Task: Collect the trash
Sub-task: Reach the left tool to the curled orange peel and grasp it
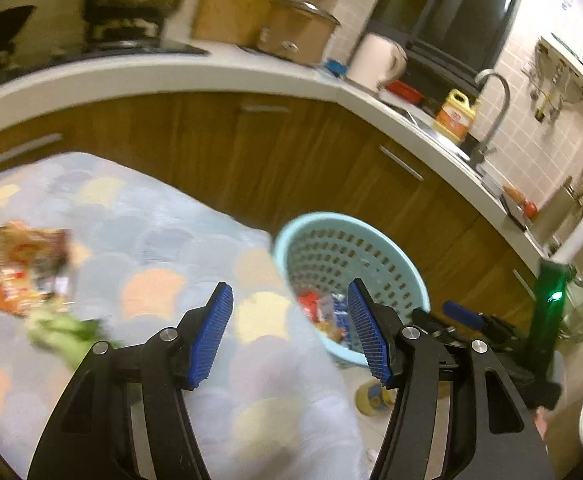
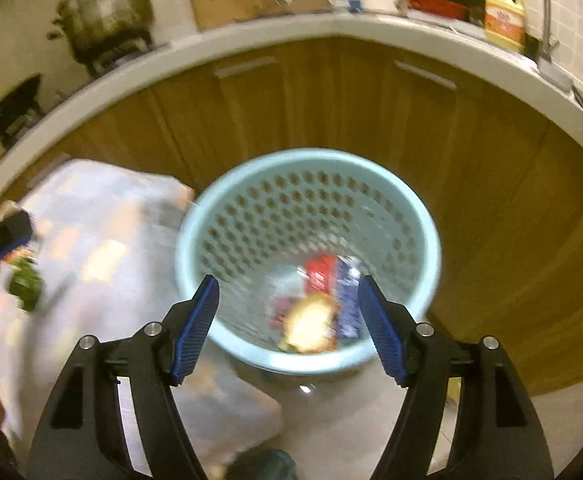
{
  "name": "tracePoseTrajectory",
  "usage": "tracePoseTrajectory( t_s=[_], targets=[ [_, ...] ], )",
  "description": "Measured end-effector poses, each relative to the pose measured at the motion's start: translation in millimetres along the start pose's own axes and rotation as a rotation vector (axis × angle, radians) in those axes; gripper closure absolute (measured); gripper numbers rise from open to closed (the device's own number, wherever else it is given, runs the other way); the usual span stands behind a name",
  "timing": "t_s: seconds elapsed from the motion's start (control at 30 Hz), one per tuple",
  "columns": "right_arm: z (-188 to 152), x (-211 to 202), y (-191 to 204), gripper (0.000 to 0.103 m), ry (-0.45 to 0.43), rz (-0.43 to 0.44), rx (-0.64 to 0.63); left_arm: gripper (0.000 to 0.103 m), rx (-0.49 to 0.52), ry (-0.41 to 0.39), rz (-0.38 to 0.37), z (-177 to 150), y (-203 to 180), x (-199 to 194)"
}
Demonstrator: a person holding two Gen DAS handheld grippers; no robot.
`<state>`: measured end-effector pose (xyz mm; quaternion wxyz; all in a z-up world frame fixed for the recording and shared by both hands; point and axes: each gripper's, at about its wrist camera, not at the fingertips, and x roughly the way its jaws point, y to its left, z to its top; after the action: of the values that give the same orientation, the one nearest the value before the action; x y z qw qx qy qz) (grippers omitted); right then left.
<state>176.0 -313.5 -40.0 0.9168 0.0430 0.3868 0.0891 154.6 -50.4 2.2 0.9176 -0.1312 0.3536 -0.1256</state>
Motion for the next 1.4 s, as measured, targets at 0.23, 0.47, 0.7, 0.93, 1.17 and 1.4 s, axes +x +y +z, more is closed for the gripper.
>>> tracePoseTrajectory(
  t_s=[0.23, 0.47, 0.7, 0.93, 1.17, 1.4],
  targets=[
    [10.7, -26.3, 81.0, 0.035, -0.128, 0.157, -0.121, 0.039, -0.078, -0.125, 0.167, -5.8, 63.0, -69.8],
    [0.6, -18.9, 178.9, 0.035, -0.169, 0.278, -0.242, 0.038, -0.254, -0.268, 0.427, -18.8, 145.0, -146.7],
    [-13.1, 3.2, 229.3, 0.035, -0.18, 0.292, -0.293, 0.029, -0.43, -0.279, 0.509, -32.7, 231.7, -178.5],
    [-18.2, 24.3, 239.2, 0.031, -0.129, 0.313, -0.294, 0.025, -0.436, -0.191, 0.446, -33.3, 262.6, -146.1],
    [-24.9, 25.8, 245.7, 0.027, -0.123, 0.309, -0.33, 0.023, -0.43, -0.143, 0.45, -23.8, 278.8, -108.2],
    [-28.1, 26.2, 252.3, 0.023, -0.101, 0.347, -0.377, 0.053, -0.417, -0.142, 0.393, -24.6, 277.9, -106.0]
  ],
)
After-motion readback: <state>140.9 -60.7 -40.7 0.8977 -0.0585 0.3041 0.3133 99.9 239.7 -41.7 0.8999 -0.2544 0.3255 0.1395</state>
